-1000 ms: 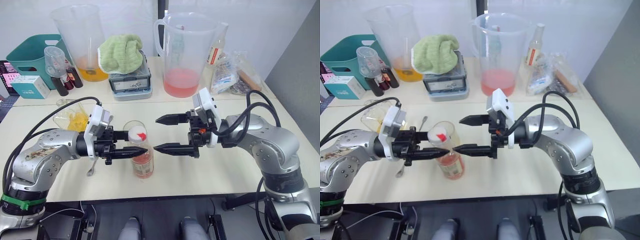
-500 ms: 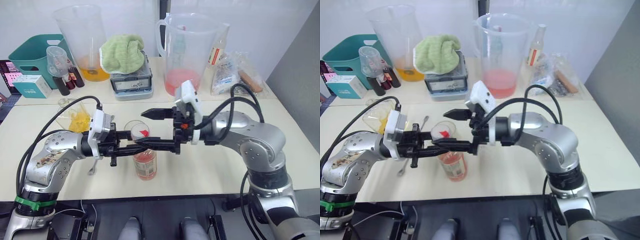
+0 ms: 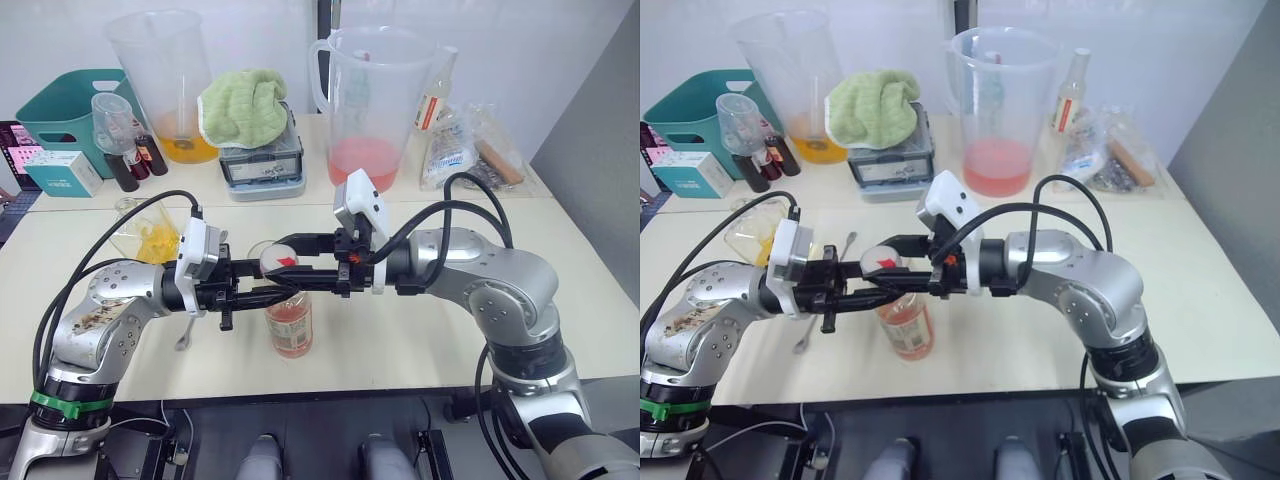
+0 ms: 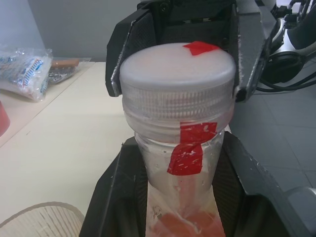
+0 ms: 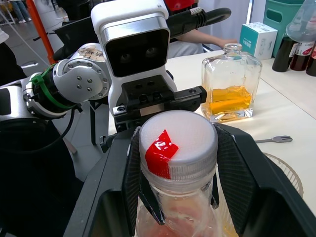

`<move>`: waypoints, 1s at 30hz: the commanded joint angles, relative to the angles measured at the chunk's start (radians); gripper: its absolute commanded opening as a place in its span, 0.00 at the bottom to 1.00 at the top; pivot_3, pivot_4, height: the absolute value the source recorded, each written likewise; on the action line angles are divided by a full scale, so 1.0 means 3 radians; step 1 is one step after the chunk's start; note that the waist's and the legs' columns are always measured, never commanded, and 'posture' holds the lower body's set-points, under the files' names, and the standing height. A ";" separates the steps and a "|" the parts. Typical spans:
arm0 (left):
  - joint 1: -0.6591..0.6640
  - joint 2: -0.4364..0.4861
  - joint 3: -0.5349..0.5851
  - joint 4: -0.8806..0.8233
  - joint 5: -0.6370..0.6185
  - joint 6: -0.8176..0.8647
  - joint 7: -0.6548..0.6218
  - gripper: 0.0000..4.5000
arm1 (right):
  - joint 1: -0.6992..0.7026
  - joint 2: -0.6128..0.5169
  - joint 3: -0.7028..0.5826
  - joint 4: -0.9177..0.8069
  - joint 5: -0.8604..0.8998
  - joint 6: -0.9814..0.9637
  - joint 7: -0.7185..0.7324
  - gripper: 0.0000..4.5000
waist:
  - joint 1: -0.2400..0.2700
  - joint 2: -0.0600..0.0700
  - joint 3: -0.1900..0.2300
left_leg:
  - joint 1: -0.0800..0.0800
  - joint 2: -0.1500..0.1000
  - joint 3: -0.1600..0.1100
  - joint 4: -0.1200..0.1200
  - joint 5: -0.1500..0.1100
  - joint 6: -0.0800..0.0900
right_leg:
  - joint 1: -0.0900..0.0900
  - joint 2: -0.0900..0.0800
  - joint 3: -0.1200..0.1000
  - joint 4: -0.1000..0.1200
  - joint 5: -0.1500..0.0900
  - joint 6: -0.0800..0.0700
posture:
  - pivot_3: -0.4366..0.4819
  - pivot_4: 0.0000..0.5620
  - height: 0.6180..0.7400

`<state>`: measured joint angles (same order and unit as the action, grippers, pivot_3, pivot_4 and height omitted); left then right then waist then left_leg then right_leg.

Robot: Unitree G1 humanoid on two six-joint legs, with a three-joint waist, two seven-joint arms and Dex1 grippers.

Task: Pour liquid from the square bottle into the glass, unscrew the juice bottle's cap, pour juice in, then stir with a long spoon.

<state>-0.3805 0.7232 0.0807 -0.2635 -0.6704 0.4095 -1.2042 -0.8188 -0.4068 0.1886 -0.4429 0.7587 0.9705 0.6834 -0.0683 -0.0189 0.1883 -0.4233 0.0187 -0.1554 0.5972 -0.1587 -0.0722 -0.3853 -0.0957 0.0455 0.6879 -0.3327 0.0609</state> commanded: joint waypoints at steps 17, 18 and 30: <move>-0.0199 0.0133 -0.0172 0.0243 0.0185 -0.0239 -0.0382 0.28 | -0.1832 0.0163 0.1597 0.2908 -0.0154 -0.2026 0.3104 0.38 | -0.0048 0.0002 0.0001 | 0.0002 0.0000 -0.0002 -0.0002 0.0000 0.0000 | 0.0001 0.0000 -0.0004 -0.0002 0.0000 0.0000 | 0.48 0.27 1.00; -0.0209 0.0126 -0.0175 0.0236 0.0180 -0.0225 -0.0373 0.28 | -0.1888 0.0173 0.1646 0.2983 -0.0112 -0.2074 0.3104 0.38 | -0.0052 0.0002 0.0001 | 0.0002 0.0000 -0.0003 -0.0002 0.0000 0.0000 | 0.0001 0.0000 -0.0004 -0.0002 0.0000 0.0000 | 0.48 0.27 1.00; -0.0123 0.0107 -0.0216 0.0145 0.0261 -0.0193 -0.0273 0.28 | -0.1934 0.0072 0.1479 0.2955 0.0078 -0.1929 0.3104 0.74 | -0.0067 0.0003 0.0000 | 0.0004 0.0000 -0.0005 0.0001 0.0001 -0.0001 | 0.0000 0.0001 -0.0004 0.0010 0.0000 0.0000 | 0.48 0.27 1.00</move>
<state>-0.4309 0.7525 0.0449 -0.2121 -0.6323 0.3468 -1.3048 -1.3914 -0.3888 0.6821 0.4882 0.7550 0.3709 1.5684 -0.0885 -0.0181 0.1884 -0.4220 0.0188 -0.1569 0.5976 -0.1585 -0.0724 -0.3857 -0.0954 0.0443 0.6919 -0.3328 0.0610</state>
